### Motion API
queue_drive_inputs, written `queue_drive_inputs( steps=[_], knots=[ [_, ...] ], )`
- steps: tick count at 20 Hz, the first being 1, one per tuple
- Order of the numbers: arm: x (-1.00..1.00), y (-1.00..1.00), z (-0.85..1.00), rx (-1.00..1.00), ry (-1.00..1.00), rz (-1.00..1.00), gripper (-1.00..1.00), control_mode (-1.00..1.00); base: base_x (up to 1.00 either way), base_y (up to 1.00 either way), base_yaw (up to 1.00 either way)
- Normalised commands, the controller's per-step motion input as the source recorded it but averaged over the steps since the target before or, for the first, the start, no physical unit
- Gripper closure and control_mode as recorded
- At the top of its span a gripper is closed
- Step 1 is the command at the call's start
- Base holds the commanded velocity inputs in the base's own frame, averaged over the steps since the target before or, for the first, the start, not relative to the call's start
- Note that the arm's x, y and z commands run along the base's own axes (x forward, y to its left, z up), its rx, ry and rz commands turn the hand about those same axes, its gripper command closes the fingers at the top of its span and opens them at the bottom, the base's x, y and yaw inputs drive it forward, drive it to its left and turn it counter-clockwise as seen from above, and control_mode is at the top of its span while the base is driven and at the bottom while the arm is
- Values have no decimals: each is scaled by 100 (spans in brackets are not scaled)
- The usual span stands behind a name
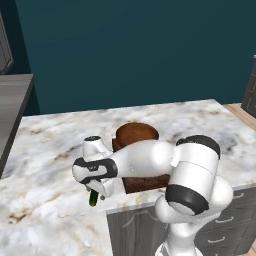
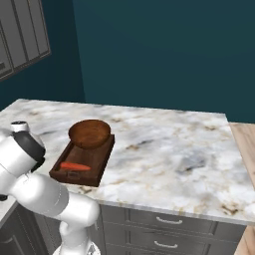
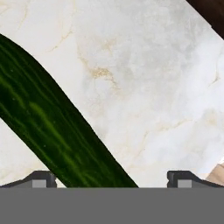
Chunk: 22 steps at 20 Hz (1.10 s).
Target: Place the two vegetables and bowl onto the tray for setting up a vegetable dip station.
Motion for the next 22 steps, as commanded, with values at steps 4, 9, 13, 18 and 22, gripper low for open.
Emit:
queue_drive_inputs(
  steps=[4, 9, 13, 18, 22],
  knots=[
    [7, 0, -15, -3, 0, 0, -100, -100, 0, 0, 0],
    [2, 0, -7, -1, 1, 0, 100, -100, 0, 0, 0],
    [-2, -6, 15, 0, 1, 4, 100, -100, 0, 0, 0],
    [-12, -3, 26, 0, 0, 3, 100, -100, 0, 0, 0],
    [-21, -9, 32, 0, -2, 6, 100, -100, 0, 0, 0]
  ],
)
